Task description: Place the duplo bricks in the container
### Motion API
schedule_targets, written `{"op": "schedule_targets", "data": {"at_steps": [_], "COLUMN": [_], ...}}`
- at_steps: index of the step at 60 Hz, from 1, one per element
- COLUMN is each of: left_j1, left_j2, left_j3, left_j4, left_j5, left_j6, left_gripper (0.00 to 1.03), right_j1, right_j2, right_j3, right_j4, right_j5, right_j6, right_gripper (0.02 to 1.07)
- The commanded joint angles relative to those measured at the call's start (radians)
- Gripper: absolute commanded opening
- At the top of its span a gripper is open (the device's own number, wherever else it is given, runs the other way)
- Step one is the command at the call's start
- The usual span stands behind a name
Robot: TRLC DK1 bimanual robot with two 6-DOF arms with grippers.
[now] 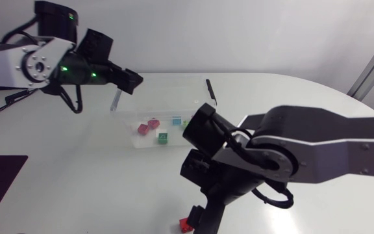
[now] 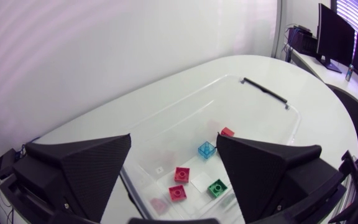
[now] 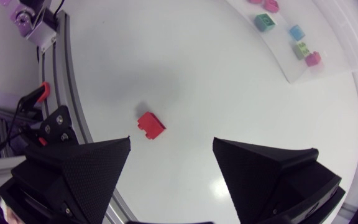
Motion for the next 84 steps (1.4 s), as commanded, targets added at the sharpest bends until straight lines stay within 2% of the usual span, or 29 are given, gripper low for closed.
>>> {"op": "schedule_targets", "data": {"at_steps": [1,14,33,40,51,64,68,71,76,84], "left_j1": [0.019,0.047,0.078,0.093,0.107,0.119,0.124,0.13,0.133,0.148], "left_j2": [-0.127,-0.353,-0.574,-0.637,-0.716,-0.793,-0.814,-0.827,-0.848,-0.887], "left_j3": [-0.055,-0.152,-0.25,-0.27,-0.308,-0.357,-0.368,-0.373,-0.388,-0.416], "left_j4": [-0.027,-0.136,-0.288,-0.333,-0.374,-0.403,-0.412,-0.42,-0.429,-0.435], "left_j5": [-0.003,-0.003,-0.003,-0.003,-0.003,-0.001,-0.001,-0.001,-0.001,-0.001], "left_j6": [0.02,0.064,0.122,0.139,0.147,0.152,0.153,0.153,0.153,0.161], "left_gripper": [0.98,0.98,0.98,0.98,0.98,0.98,0.98,0.98,0.98,0.98], "right_j1": [0.015,0.072,0.092,0.093,0.102,0.127,0.127,0.129,0.129,0.127], "right_j2": [0.019,0.122,0.274,0.309,0.358,0.416,0.435,0.445,0.455,0.424], "right_j3": [-0.04,0.014,0.118,0.143,0.17,0.198,0.209,0.213,0.216,0.212], "right_j4": [0.031,-0.008,-0.066,-0.086,-0.103,-0.109,-0.111,-0.107,-0.103,-0.106], "right_j5": [-0.012,-0.012,0.007,0.016,0.022,0.048,0.053,0.059,0.059,0.062], "right_j6": [-0.116,-0.195,-0.273,-0.294,-0.308,-0.307,-0.307,-0.307,-0.305,-0.297], "right_gripper": [0.98,0.98,0.96,0.89,0.81,0.81,0.69,0.53,0.34,0.32]}}
